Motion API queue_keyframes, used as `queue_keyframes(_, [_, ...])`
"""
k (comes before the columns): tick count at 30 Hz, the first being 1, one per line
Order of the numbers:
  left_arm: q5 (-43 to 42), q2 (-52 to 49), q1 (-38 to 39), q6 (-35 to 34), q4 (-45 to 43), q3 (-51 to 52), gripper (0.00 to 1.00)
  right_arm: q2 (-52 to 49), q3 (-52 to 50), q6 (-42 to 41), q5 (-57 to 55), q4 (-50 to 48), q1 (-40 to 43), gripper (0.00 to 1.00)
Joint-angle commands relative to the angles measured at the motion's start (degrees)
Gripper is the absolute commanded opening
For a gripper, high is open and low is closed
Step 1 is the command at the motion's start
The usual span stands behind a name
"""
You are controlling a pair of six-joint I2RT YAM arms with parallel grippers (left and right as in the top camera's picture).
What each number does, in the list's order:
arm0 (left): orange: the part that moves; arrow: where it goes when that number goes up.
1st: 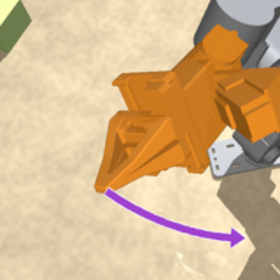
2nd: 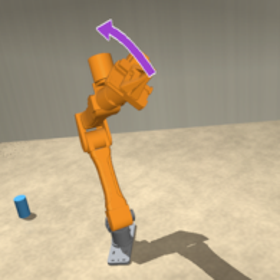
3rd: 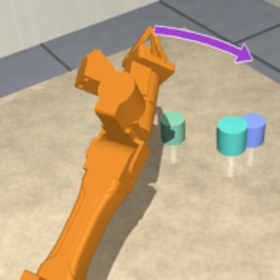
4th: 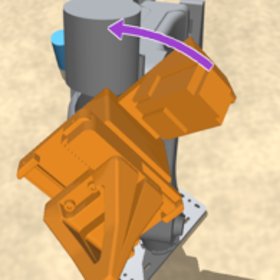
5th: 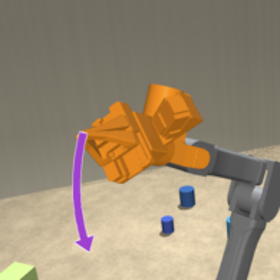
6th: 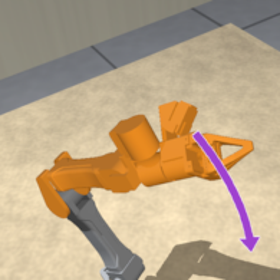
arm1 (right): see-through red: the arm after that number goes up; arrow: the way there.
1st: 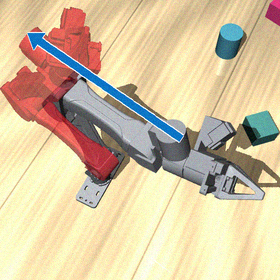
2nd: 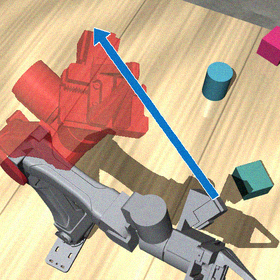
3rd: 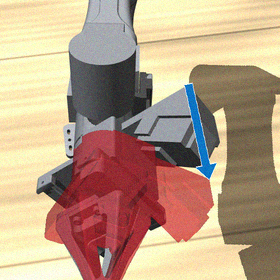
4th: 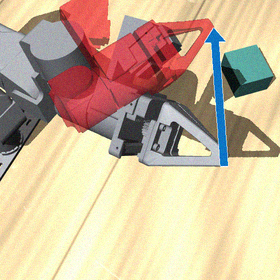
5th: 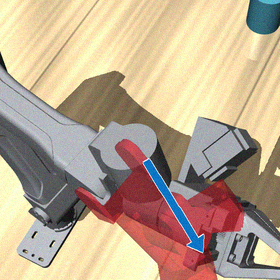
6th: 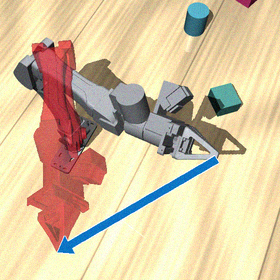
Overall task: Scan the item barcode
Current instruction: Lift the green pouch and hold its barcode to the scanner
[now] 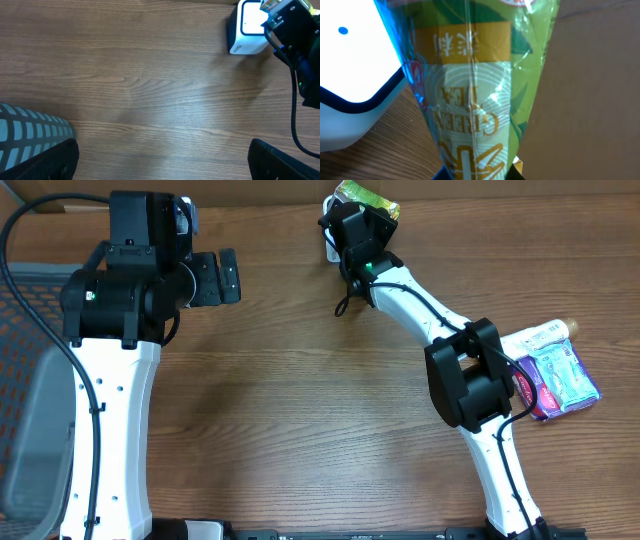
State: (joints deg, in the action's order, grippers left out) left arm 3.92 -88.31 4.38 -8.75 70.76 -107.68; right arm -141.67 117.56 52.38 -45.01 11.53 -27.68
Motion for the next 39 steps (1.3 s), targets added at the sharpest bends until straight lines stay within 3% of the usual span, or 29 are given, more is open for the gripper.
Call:
queue_keyframes(1, [0.55, -0.46, -0.24, 1.07, -0.02, -0.74, 0.99, 0.72, 1.66, 2.32, 0.79, -2.08, 0.94, 0.04])
queue_keyframes(23, [0.55, -0.46, -0.24, 1.07, -0.02, -0.74, 0.99, 0.98, 1.66, 2.29, 1.16, -5.03, 0.17, 0.04])
queue_keyframes(28, [0.55, -0.46, -0.24, 1.07, -0.02, -0.74, 1.00, 4.31, 1.66, -0.83, 1.14, -3.89, -0.90, 0.04])
queue_keyframes(31, [0.55, -0.46, -0.24, 1.07, -0.02, -0.74, 1.00, 9.18, 1.66, -7.98, 1.81, 1.29, -1.38, 0.04])
queue_keyframes(33, [0.55, -0.46, -0.24, 1.07, -0.02, -0.74, 0.99, 14.43, 1.66, -13.38, 5.84, 9.86, -1.77, 0.04])
queue_keyframes(39, [0.55, -0.46, -0.24, 1.07, -0.02, -0.74, 1.00, 30.25, 1.66, -29.92, 28.15, 34.69, -1.29, 0.04])
